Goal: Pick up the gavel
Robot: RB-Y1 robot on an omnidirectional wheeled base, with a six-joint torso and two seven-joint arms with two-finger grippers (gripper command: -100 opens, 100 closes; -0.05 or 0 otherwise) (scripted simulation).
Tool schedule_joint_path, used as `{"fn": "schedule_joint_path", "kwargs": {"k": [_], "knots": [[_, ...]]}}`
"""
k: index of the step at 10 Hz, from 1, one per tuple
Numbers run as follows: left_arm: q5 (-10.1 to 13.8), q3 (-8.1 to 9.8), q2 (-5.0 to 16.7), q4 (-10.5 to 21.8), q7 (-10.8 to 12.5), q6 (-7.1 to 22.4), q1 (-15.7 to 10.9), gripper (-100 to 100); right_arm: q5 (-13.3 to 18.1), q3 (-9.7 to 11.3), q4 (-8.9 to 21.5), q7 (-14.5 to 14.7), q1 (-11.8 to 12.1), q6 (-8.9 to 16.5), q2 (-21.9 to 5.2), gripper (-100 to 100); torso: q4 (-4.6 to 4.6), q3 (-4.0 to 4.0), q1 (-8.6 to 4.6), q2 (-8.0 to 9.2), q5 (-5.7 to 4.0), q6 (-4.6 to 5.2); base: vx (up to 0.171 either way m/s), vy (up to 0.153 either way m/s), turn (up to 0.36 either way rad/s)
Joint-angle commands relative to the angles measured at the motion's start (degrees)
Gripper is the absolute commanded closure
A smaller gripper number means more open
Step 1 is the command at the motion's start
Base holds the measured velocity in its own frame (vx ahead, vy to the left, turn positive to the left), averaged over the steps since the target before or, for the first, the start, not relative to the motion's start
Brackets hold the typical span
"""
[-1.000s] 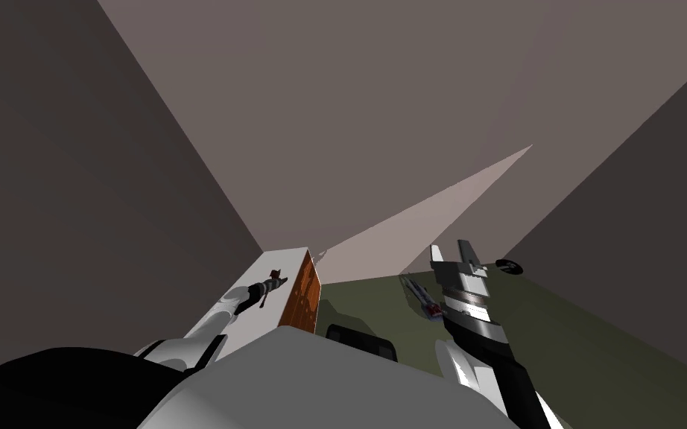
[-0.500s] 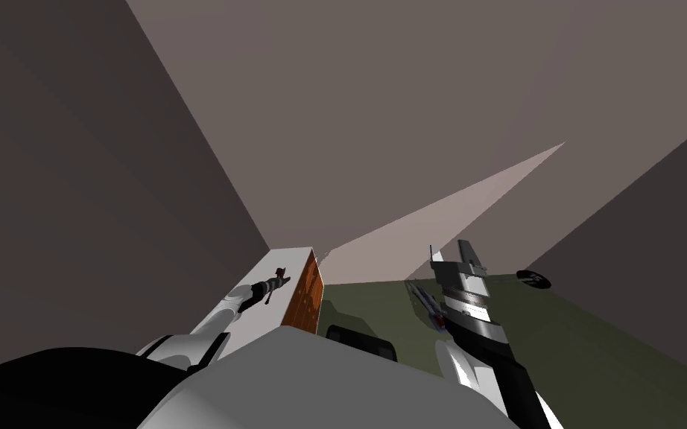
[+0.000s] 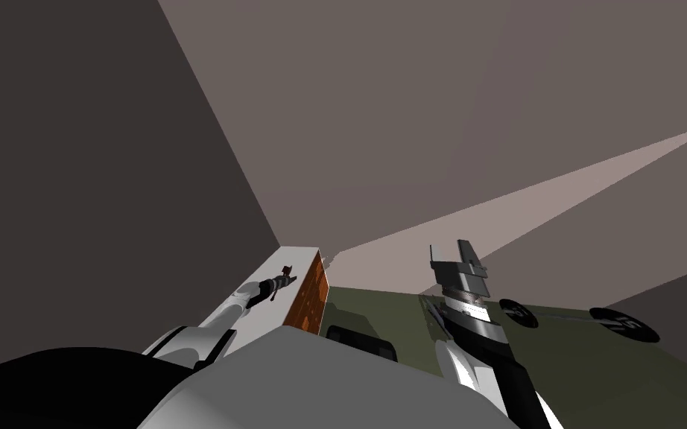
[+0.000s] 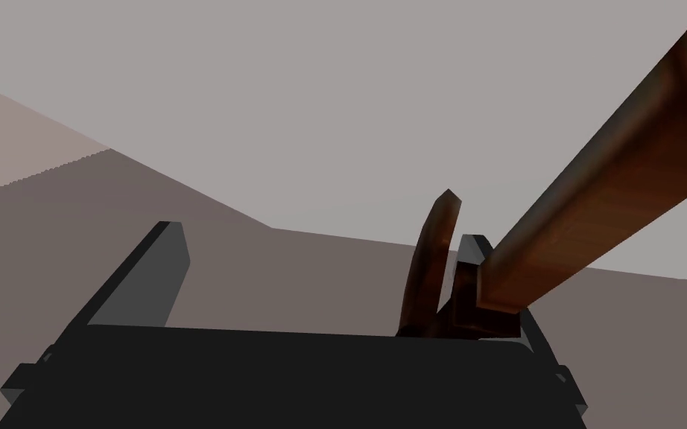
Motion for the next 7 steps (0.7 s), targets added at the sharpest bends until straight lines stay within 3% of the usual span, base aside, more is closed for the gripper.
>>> {"fn": "schedule_joint_path", "kwargs": {"k": [1,2,6,7], "knots": [[0.0,0.00,0.0,0.0,0.0,0.0,0.0,-100,0.0,0.0,0.0,0.0,0.0,0.0,0.0,0,0.00,0.00,0.00,0.00,0.00,0.00,0.040,-0.008,0.035],[0.0,-0.16,0.0,-0.2,0.1,0.1,0.1,100,0.0,0.0,0.0,0.0,0.0,0.0,0.0,0,0.03,0.09,0.02,0.16,0.00,0.03,0.009,0.002,0.003],[0.0,-0.12,0.0,-0.2,0.1,0.2,0.1,100,0.0,0.0,0.0,0.0,0.0,0.0,0.0,0,0.11,0.25,0.06,0.43,0.03,0.06,0.000,-0.001,-0.003],[0.0,-0.11,0.0,-0.2,0.1,0.2,0.1,0,0.0,0.0,0.0,0.0,0.0,0.0,0.0,0,0.11,0.26,0.08,0.43,0.04,0.07,0.000,0.000,0.000]]}}
